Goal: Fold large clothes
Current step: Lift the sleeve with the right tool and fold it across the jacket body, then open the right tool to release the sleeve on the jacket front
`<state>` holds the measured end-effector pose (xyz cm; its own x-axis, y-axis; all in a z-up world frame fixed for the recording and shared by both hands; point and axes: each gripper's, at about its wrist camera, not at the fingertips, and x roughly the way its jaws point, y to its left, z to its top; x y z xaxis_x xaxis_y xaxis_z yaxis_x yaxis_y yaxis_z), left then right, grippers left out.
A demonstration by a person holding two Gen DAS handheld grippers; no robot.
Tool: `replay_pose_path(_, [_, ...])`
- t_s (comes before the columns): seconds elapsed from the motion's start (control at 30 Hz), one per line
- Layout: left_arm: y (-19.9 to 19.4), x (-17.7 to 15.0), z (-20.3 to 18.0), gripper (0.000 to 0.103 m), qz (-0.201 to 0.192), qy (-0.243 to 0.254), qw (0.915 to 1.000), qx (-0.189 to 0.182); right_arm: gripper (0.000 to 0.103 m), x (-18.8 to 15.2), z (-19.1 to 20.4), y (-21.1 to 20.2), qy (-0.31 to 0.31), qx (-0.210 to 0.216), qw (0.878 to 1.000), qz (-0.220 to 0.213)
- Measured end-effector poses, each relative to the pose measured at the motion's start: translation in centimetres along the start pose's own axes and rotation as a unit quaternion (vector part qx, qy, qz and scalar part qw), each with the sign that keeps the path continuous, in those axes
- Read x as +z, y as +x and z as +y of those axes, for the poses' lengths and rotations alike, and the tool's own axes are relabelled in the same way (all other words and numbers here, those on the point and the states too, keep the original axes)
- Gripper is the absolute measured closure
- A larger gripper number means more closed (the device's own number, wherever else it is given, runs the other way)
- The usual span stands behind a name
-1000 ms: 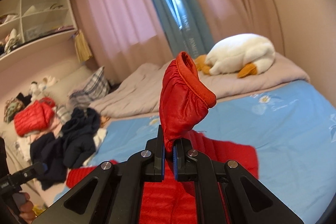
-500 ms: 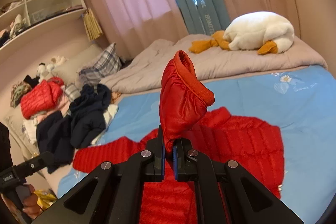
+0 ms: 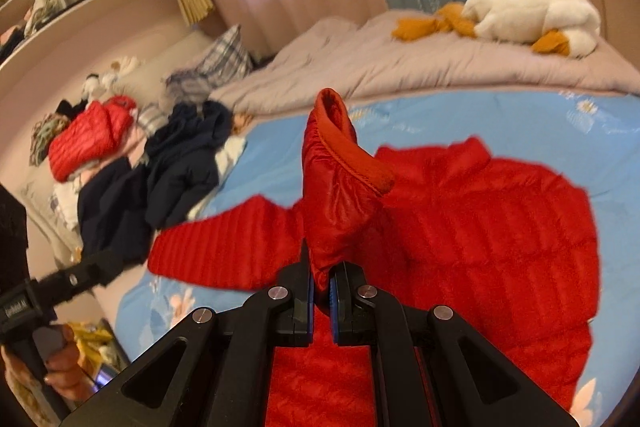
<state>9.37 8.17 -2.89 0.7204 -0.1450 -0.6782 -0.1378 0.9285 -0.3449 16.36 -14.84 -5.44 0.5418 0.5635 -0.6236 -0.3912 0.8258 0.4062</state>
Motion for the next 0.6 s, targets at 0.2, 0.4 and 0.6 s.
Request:
replay_pose_path(0.2, [0.9, -0.4, 1.1, 0.004, 0.01, -0.007, 0.9998, 0.016, 0.096, -1.4, 0.9, 2.8, -0.012, -0.004, 0.999, 0.044])
replay_pose_path(0.4, [1.6, -1.1, 1.9, 0.004, 0.021, -0.004, 0.9994, 0.027, 0.096, -2.6, 1.3, 4.5, -0.03, -0.018, 0.996, 0.078])
replay_pose_path(0.6, [2.0, -1.1, 2.4, 0.003, 0.027, -0.012, 0.9994, 0.018, 0.093, -3.3, 1.9, 4.9, -0.047, -0.034, 0.994, 0.093])
